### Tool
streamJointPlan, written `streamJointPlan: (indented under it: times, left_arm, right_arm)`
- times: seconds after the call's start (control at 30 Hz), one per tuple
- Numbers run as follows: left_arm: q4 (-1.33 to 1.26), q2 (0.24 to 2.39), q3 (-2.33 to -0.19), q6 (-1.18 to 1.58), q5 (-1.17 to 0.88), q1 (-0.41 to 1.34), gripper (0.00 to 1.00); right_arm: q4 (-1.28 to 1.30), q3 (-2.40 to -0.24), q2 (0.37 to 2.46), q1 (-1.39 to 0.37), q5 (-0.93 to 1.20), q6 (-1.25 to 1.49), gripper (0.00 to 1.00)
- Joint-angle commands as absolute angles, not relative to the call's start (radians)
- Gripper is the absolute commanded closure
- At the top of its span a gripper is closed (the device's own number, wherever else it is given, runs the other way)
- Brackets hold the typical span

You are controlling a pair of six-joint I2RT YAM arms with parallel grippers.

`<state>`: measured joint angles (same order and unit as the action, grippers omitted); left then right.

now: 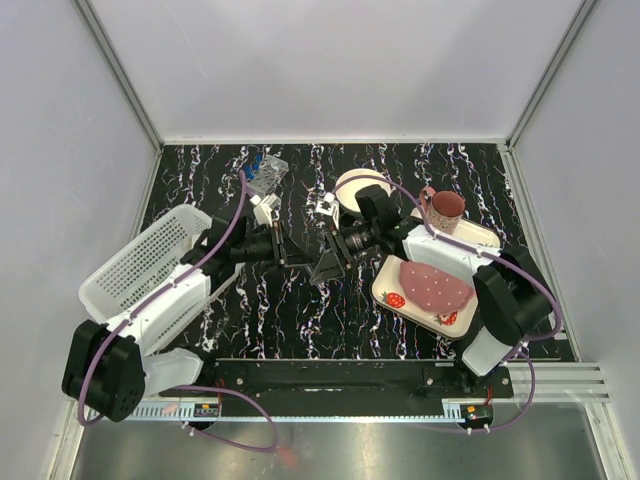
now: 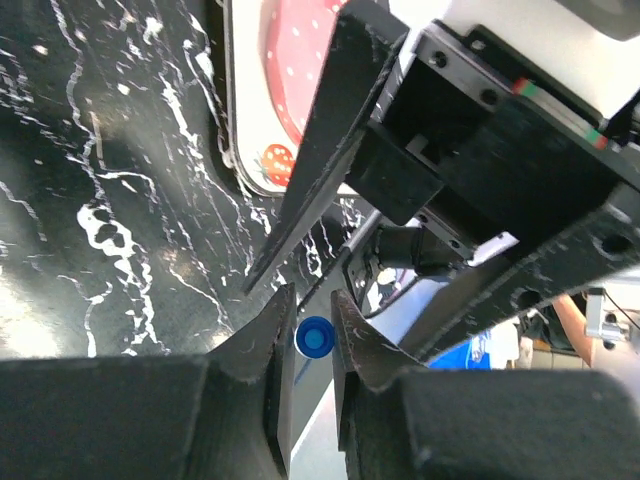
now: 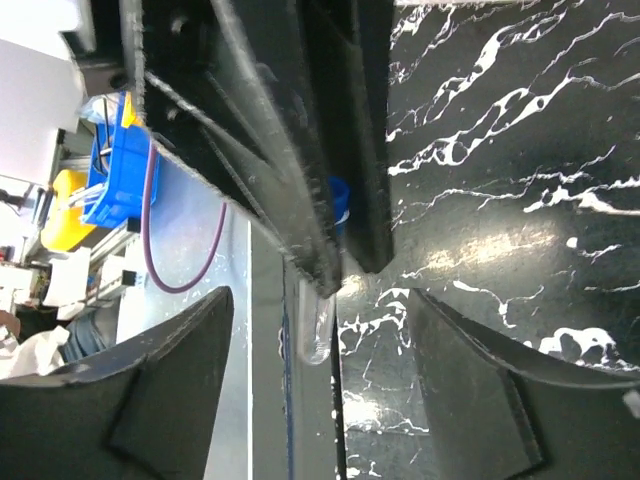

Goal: Organize the chemistry lab equipment

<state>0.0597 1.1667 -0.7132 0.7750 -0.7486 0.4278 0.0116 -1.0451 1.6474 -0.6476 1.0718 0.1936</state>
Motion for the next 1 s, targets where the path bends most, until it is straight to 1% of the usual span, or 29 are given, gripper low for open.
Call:
streamJointPlan:
  times: [0.0, 0.03, 0.1, 0.13, 0.2, 0.23, 0.3, 0.33, 0.4, 0.47, 0.5, 0.53, 0.63, 0.8, 0.97]
  left_arm:
    - [0.098, 1.126, -0.745, 0.706, -0.642, 0.361, 1.0]
    - [0.124, 1.132, -0.765, 0.684, -0.555, 0.344, 1.0]
    - [0.161, 1.153, -0.794, 0.632, -0.468, 0.298, 1.0]
    - [0.164, 1.193, -0.826, 0.623, -0.387, 0.285, 0.99]
    - [0.147, 1.242, -0.866, 0.6, -0.316, 0.258, 1.0]
    - [0.135, 1.303, -0.918, 0.592, -0.24, 0.253, 0.99]
    - [0.108, 1.366, -0.981, 0.549, -0.175, 0.242, 0.99]
    - [0.101, 1.432, -1.052, 0.537, -0.11, 0.239, 0.99]
    - [0.094, 1.501, -1.132, 0.503, -0.066, 0.227, 0.99]
    - [0.094, 1.601, -1.256, 0.485, -0.026, 0.221, 0.99]
    - [0.11, 1.664, -1.302, 0.465, -0.012, 0.221, 0.99]
    - [0.121, 1.693, -1.386, 0.454, 0.0, 0.219, 0.99]
    - [0.162, 1.8, -1.526, 0.411, 0.058, 0.221, 0.99]
    - [0.227, 1.945, -1.692, 0.345, 0.101, 0.219, 0.99]
    - [0.284, 2.035, -1.792, 0.275, 0.135, 0.222, 0.98]
  right_arm:
    - [0.243, -1.186, 1.643, -0.62, 1.077, -0.067, 0.15]
    - [0.327, -1.202, 1.64, -0.608, 1.069, -0.105, 0.13]
    - [0.389, -1.23, 1.617, -0.565, 1.036, -0.196, 0.11]
    - [0.42, -1.23, 1.608, -0.549, 1.019, -0.215, 0.09]
    - [0.434, -1.221, 1.568, -0.529, 0.967, -0.253, 0.07]
    - [0.437, -1.218, 1.559, -0.514, 0.953, -0.262, 0.05]
    - [0.443, -1.21, 1.528, -0.505, 0.924, -0.284, 0.05]
    - [0.445, -1.207, 1.522, -0.5, 0.919, -0.288, 0.05]
    - [0.448, -1.204, 1.508, -0.499, 0.914, -0.294, 0.04]
    - [0.451, -1.206, 1.505, -0.497, 0.914, -0.299, 0.04]
    - [0.454, -1.207, 1.506, -0.497, 0.914, -0.304, 0.04]
    - [0.46, -1.209, 1.506, -0.497, 0.914, -0.307, 0.04]
    - [0.471, -1.213, 1.502, -0.497, 0.916, -0.316, 0.04]
    - [0.479, -1.216, 1.497, -0.495, 0.913, -0.325, 0.04]
    - [0.485, -1.219, 1.506, -0.497, 0.914, -0.33, 0.04]
